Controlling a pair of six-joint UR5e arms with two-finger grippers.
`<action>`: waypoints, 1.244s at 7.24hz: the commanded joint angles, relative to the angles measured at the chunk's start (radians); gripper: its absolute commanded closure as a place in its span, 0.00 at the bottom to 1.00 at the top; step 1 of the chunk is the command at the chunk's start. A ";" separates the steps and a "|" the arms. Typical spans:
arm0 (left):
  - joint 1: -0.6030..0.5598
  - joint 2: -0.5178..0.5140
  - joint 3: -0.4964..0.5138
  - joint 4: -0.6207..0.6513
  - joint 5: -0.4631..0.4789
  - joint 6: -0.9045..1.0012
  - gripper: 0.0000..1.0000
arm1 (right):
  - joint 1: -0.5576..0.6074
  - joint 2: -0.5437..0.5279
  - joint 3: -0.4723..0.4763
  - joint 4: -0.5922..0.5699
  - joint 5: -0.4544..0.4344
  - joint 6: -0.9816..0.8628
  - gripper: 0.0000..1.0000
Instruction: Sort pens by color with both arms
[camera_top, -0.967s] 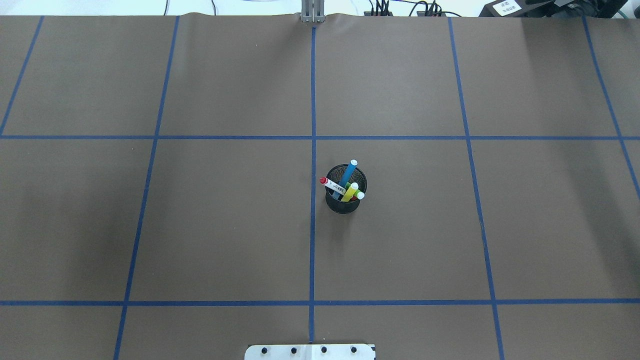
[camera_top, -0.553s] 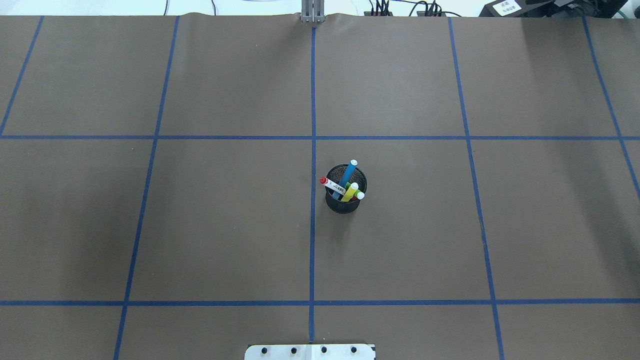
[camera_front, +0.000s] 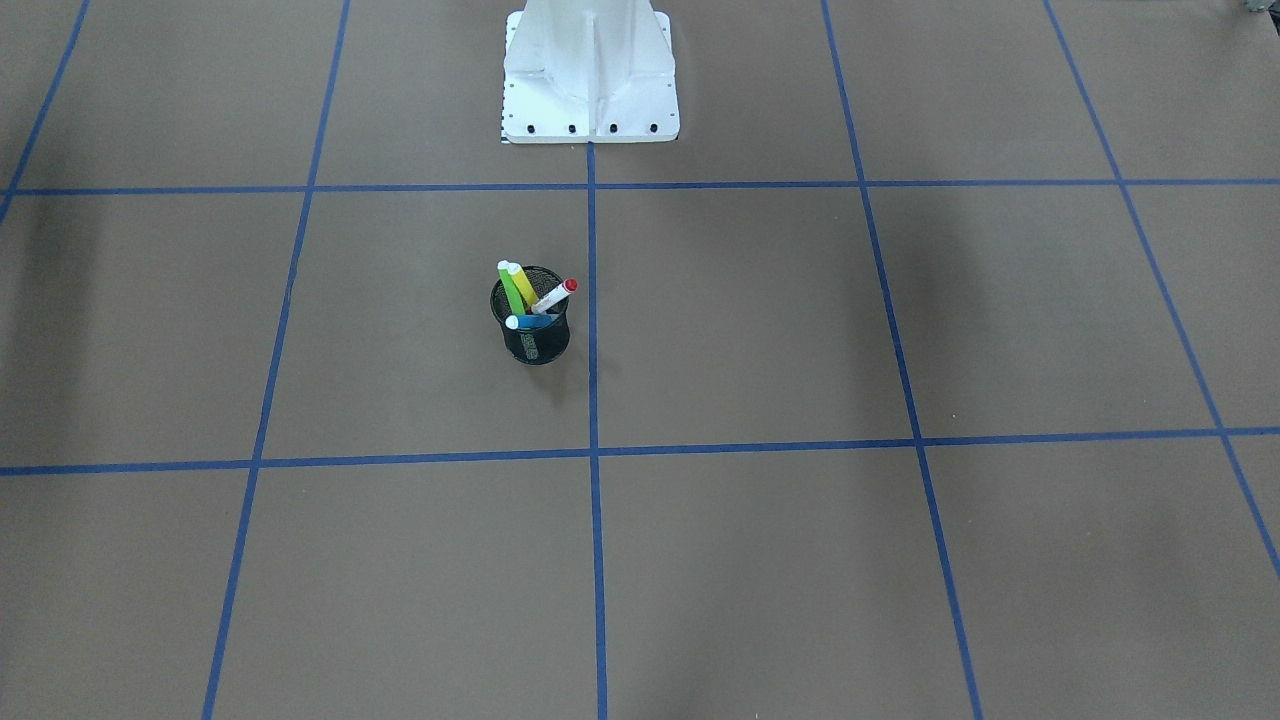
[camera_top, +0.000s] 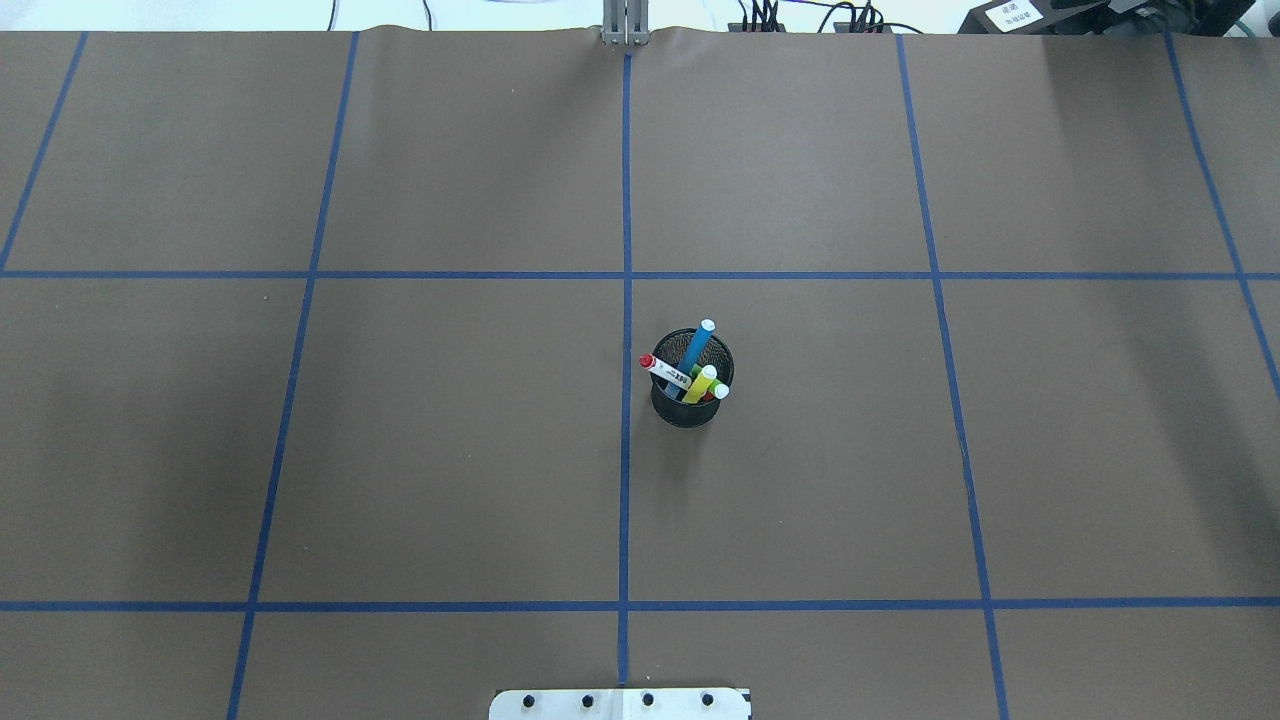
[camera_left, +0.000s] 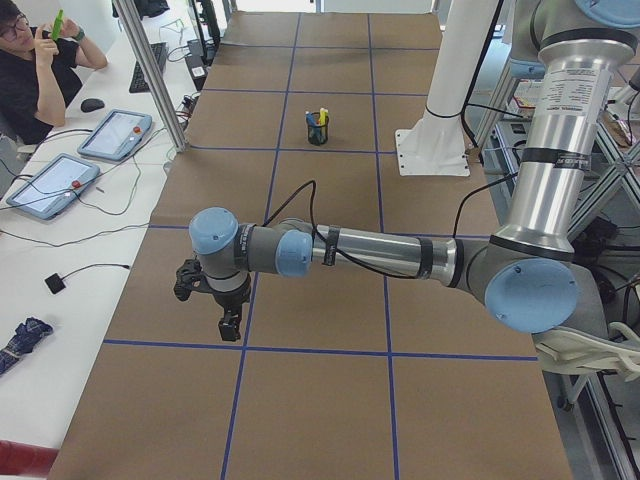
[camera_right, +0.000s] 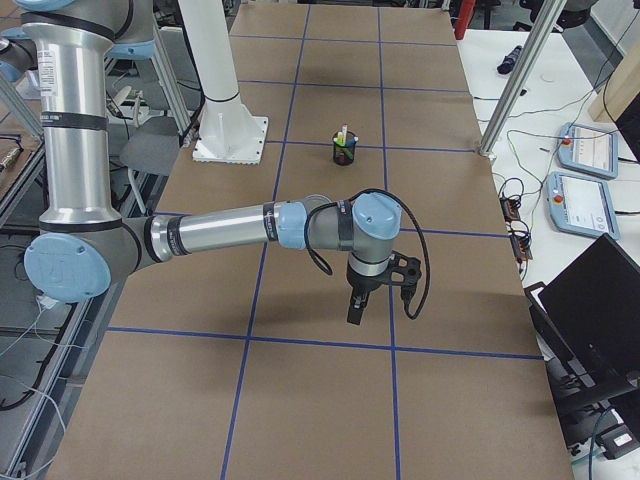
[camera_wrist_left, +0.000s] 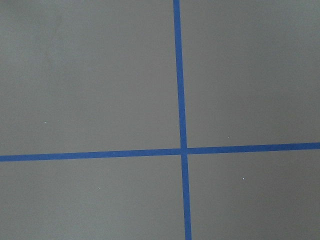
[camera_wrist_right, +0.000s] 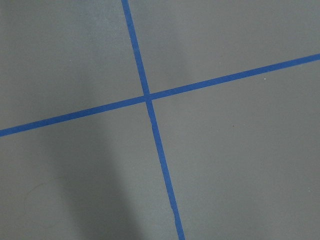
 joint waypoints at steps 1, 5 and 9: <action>0.000 0.002 -0.016 0.002 0.001 -0.003 0.00 | 0.000 0.009 -0.004 0.000 0.001 -0.001 0.00; 0.000 0.001 -0.019 0.002 0.001 -0.005 0.00 | -0.012 0.021 -0.015 0.009 0.015 -0.007 0.00; 0.006 -0.011 -0.101 -0.003 -0.025 -0.008 0.00 | -0.081 0.113 -0.017 0.003 0.154 0.156 0.00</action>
